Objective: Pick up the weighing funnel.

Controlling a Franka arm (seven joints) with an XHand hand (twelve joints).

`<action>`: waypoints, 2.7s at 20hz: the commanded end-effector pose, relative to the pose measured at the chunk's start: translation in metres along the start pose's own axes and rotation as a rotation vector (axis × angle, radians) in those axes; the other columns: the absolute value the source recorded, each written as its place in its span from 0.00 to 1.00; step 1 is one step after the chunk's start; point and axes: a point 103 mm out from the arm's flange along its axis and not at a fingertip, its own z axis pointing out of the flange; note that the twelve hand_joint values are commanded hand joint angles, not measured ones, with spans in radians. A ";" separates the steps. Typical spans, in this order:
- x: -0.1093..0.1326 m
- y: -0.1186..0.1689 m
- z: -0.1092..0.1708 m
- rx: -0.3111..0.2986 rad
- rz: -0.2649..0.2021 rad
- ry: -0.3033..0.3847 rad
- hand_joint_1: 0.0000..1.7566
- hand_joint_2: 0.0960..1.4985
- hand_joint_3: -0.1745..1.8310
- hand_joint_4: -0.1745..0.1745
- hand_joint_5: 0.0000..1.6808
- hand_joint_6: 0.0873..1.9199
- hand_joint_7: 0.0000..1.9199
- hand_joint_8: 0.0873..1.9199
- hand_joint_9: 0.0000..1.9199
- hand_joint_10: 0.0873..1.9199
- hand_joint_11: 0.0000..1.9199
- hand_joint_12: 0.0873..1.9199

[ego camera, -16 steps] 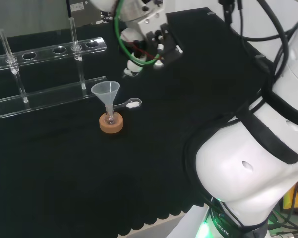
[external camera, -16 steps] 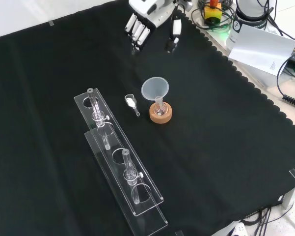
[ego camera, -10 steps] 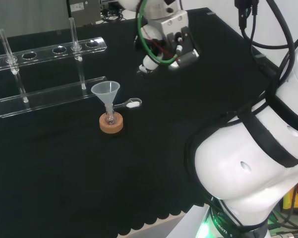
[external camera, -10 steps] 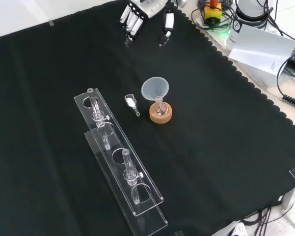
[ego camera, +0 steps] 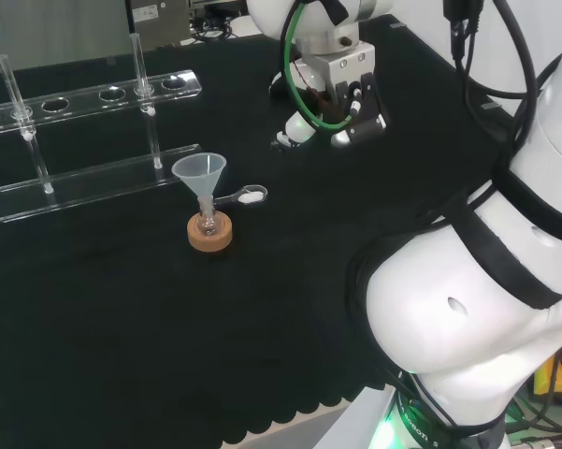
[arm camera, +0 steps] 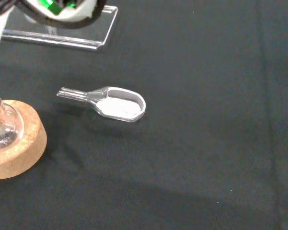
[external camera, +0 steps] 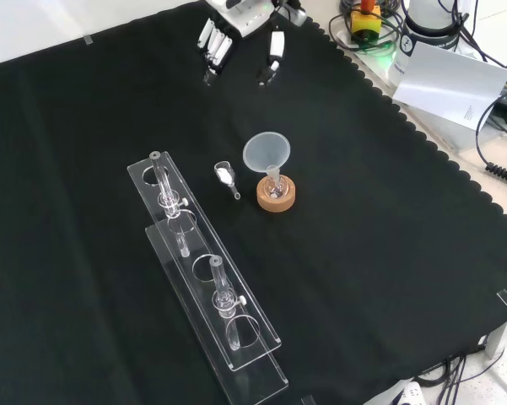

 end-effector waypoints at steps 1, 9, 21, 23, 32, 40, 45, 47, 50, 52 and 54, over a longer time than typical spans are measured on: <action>-0.001 0.026 0.042 0.005 -0.012 0.038 0.46 0.43 0.35 0.32 0.36 0.04 0.36 0.33 0.48 0.21 0.34 0.59; 0.003 0.059 0.079 0.065 -0.021 0.064 0.45 0.43 0.34 0.32 0.33 0.12 0.37 0.34 0.51 0.17 0.36 0.58; 0.007 0.097 0.110 0.124 -0.025 0.060 0.45 0.43 0.34 0.32 0.30 0.16 0.35 0.34 0.48 0.17 0.34 0.59; 0.008 0.101 0.115 0.140 -0.031 0.056 0.46 0.43 0.34 0.32 0.30 0.16 0.34 0.34 0.47 0.17 0.34 0.59; 0.015 0.111 0.135 0.180 -0.027 -0.019 0.49 0.42 0.34 0.33 0.29 0.18 0.31 0.35 0.46 0.18 0.33 0.59; 0.021 0.111 0.141 0.183 -0.024 -0.029 0.49 0.42 0.35 0.36 0.32 0.20 0.29 0.35 0.44 0.19 0.32 0.60; 0.023 0.112 0.144 0.184 -0.022 -0.028 0.49 0.41 0.35 0.38 0.35 0.22 0.29 0.35 0.44 0.20 0.31 0.60; 0.024 0.113 0.145 0.184 -0.020 -0.026 0.49 0.41 0.35 0.38 0.34 0.25 0.30 0.36 0.44 0.22 0.32 0.60; 0.025 0.113 0.146 0.184 -0.017 -0.024 0.49 0.41 0.36 0.37 0.34 0.26 0.32 0.36 0.45 0.22 0.33 0.60; 0.024 0.115 0.149 0.184 -0.015 -0.020 0.49 0.41 0.36 0.36 0.34 0.27 0.32 0.36 0.46 0.22 0.34 0.59; 0.024 0.117 0.152 0.187 -0.014 -0.015 0.49 0.41 0.36 0.36 0.33 0.27 0.33 0.35 0.46 0.22 0.34 0.59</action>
